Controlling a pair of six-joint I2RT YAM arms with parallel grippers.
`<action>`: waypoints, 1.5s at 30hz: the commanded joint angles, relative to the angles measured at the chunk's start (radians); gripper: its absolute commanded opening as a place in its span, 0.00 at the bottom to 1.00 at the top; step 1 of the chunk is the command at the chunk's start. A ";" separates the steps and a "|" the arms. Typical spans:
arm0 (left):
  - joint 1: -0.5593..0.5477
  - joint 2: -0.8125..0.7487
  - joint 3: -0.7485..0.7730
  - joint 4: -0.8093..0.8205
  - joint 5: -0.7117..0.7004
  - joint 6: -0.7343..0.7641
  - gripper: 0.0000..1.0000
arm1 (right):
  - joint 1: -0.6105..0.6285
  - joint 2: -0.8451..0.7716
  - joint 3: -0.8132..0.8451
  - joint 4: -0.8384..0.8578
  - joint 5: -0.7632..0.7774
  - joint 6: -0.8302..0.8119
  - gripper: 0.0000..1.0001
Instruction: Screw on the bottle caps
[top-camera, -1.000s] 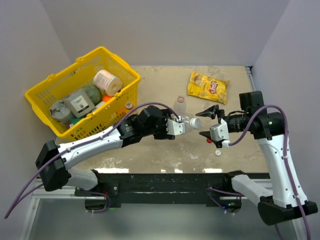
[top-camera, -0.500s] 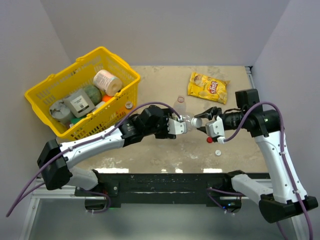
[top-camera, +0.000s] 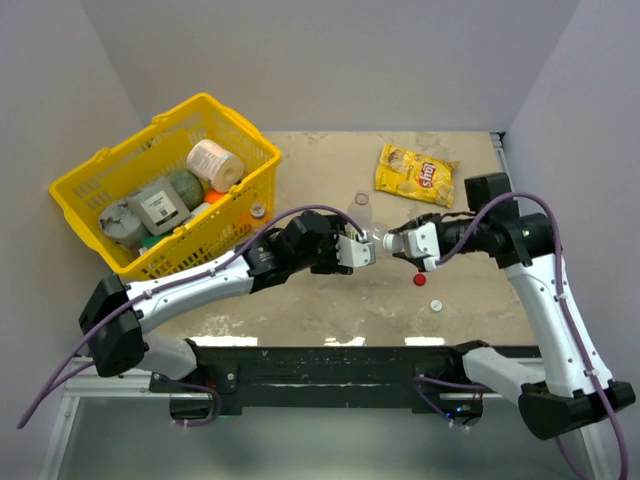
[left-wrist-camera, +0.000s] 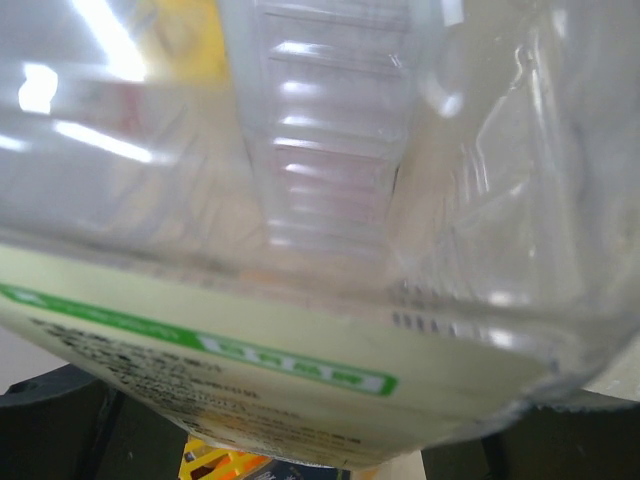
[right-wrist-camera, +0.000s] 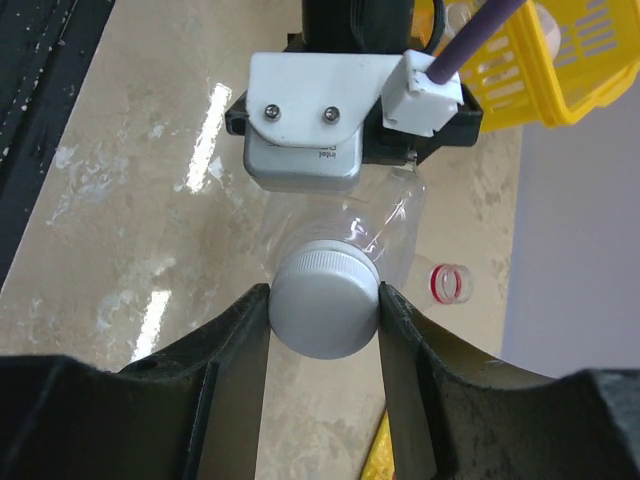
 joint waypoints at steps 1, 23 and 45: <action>-0.024 0.013 0.048 0.259 -0.177 0.108 0.00 | 0.032 0.069 0.014 0.083 0.054 0.399 0.36; -0.064 -0.031 -0.156 0.681 -0.374 0.378 0.00 | 0.022 0.376 0.099 0.387 -0.131 1.746 0.26; 0.050 -0.119 -0.067 0.111 -0.142 0.005 0.00 | -0.304 0.537 0.817 -0.247 -0.079 0.764 0.99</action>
